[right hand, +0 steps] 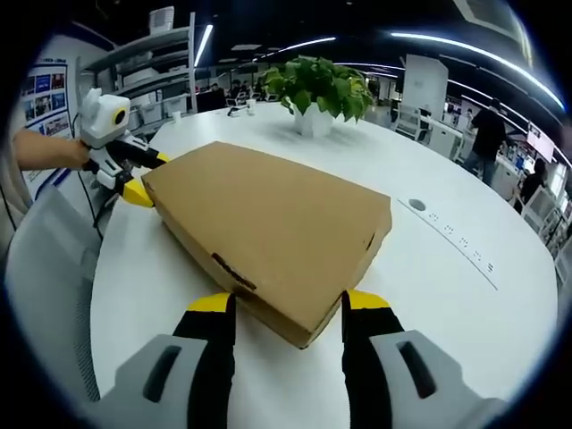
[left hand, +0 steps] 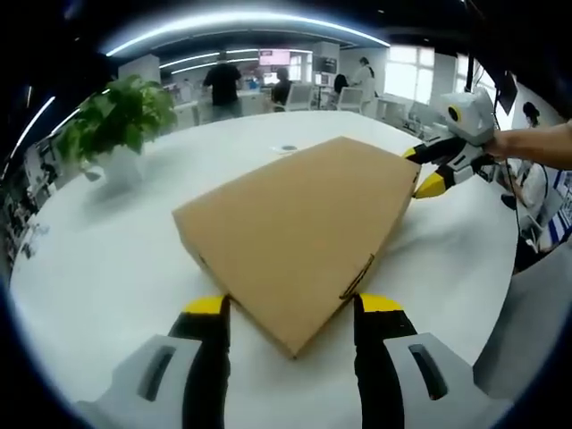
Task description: Operate the shoe box by opening the lid, removing the specified soft item, and placing it in the target area until the item is outside and the box remains undamaged.
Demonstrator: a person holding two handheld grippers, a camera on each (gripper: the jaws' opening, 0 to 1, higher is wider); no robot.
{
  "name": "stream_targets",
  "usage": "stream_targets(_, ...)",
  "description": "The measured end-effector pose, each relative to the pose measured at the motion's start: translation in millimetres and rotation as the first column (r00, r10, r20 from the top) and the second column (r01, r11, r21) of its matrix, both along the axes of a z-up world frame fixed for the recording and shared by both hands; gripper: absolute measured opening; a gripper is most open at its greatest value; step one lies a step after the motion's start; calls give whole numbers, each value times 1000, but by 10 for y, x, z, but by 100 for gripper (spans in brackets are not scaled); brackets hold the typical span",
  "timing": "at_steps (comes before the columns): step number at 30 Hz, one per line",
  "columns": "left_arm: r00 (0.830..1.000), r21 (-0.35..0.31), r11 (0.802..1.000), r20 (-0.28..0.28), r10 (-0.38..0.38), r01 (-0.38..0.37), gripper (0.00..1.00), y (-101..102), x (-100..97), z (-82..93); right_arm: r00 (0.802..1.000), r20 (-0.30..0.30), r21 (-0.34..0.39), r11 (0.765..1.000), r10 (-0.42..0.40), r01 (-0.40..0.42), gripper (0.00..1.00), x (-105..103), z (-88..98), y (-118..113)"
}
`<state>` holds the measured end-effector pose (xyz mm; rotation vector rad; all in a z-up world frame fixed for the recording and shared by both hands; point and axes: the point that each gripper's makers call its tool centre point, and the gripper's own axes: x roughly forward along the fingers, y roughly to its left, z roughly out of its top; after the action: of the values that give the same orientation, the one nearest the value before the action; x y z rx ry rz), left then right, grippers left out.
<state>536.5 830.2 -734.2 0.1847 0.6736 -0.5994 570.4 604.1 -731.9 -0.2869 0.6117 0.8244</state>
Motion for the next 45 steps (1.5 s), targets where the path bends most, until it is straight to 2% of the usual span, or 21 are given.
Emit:
stream_targets(13,996,15,996,-19,-83,83,55,98,92,-3,996,-9,-4,996,-85,85,43,-102,-3,73)
stream_targets(24,984,31,984,-43,-173,174,55,202,133,0,987,-40,35,987,-153,155,42,-270,26,168)
stream_targets(41,957,60,957,-82,-280,285,55,370,94,-3,983,-45,49,982,-179,181,39,-569,32,327)
stream_targets(45,952,67,952,-90,-291,298,55,409,62,-2,984,-30,45,983,-175,176,38,-637,27,378)
